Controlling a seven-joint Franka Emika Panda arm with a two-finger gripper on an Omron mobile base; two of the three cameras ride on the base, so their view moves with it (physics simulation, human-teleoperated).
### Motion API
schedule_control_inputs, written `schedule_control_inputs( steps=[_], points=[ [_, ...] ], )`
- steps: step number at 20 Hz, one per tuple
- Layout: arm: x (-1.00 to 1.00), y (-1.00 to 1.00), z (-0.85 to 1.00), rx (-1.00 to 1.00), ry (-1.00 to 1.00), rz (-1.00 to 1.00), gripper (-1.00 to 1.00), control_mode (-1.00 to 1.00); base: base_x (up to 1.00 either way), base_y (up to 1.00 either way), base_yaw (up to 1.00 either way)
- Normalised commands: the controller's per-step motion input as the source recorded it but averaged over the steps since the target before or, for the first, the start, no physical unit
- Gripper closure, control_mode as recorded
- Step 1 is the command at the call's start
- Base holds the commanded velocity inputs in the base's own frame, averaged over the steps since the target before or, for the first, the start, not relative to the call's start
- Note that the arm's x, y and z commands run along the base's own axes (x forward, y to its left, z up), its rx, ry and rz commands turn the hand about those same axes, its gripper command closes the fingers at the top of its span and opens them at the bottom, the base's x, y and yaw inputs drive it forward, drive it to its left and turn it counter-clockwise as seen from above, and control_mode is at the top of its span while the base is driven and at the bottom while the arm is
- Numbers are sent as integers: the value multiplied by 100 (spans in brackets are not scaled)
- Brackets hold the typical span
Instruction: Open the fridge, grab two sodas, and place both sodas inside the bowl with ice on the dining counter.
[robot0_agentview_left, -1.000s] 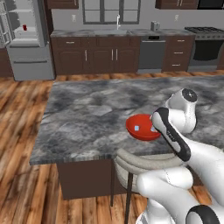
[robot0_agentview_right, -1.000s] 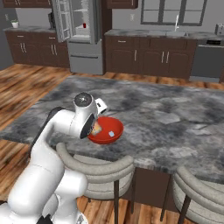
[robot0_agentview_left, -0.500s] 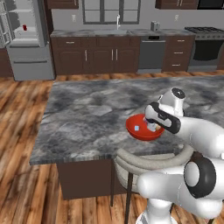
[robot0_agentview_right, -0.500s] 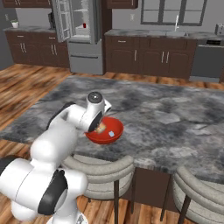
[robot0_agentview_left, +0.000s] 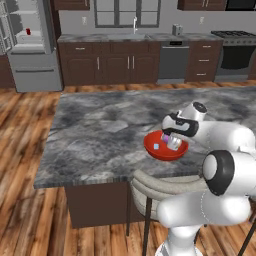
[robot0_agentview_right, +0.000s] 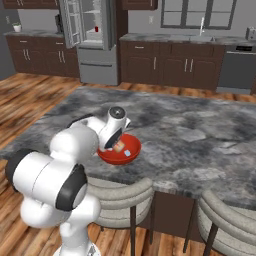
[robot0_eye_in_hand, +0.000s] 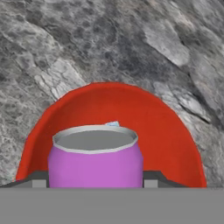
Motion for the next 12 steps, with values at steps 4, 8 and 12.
schedule_control_inputs(
  steps=[4, 8, 12],
  points=[
    [34, 0, -19, -9, 7, 8, 100, -100, 0, 0, 0],
    [40, 0, -27, -7, 7, 9, 100, -100, 0, 0, 0],
    [45, 0, -27, -1, 3, 9, 100, -100, 0, 0, 0]
  ],
)
